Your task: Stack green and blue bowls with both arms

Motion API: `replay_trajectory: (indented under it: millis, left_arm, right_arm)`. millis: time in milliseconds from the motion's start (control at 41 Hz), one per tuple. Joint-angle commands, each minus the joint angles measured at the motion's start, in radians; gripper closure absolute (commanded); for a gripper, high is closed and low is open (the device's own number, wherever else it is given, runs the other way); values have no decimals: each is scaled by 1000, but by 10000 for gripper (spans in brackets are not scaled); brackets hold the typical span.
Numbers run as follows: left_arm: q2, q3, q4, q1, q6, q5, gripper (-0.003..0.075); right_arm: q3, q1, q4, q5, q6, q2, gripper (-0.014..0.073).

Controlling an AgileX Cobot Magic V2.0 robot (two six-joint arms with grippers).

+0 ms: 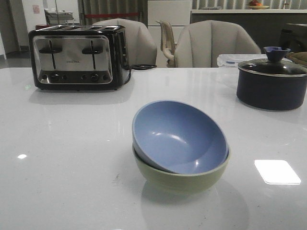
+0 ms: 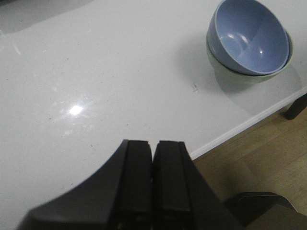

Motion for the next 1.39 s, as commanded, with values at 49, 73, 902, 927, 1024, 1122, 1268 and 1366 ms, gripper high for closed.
replay_trajectory:
  millis: [49,73,902,927,1024,1122,1268,1366]
  left_arm:
    - [-8,-20,1,-2,-8,-80,619]
    - [-25,-13,1,-2,-8,-88,619]
    - [-629,761,-81,544,3,-954,619]
    - [-629,769,-81,544,3,-974,619]
    - [-629,768,-74,544,3,-967,619]
    - [-629,768,-70,551,3,-967,619]
    - [-629,768,-70,579,3,-967,619]
    - [-629,768,-70,572,3,-967,619]
  right_arm:
    - [-26,-8,2,-59,0,-6,550]
    - [-26,-8,2,-59,0,-6,550]
    - [-26,-8,2,-59,0,-6,550]
    - [-26,-8,2,-58,0,-6,550]
    - [-26,-8,2,-58,0,-6,550]
    - [-26,-8,2,-58,0,-6,550]
    - [-26,-8,2,-58,0,-6,550]
    - [-26,-8,2,-58,0,-6,550]
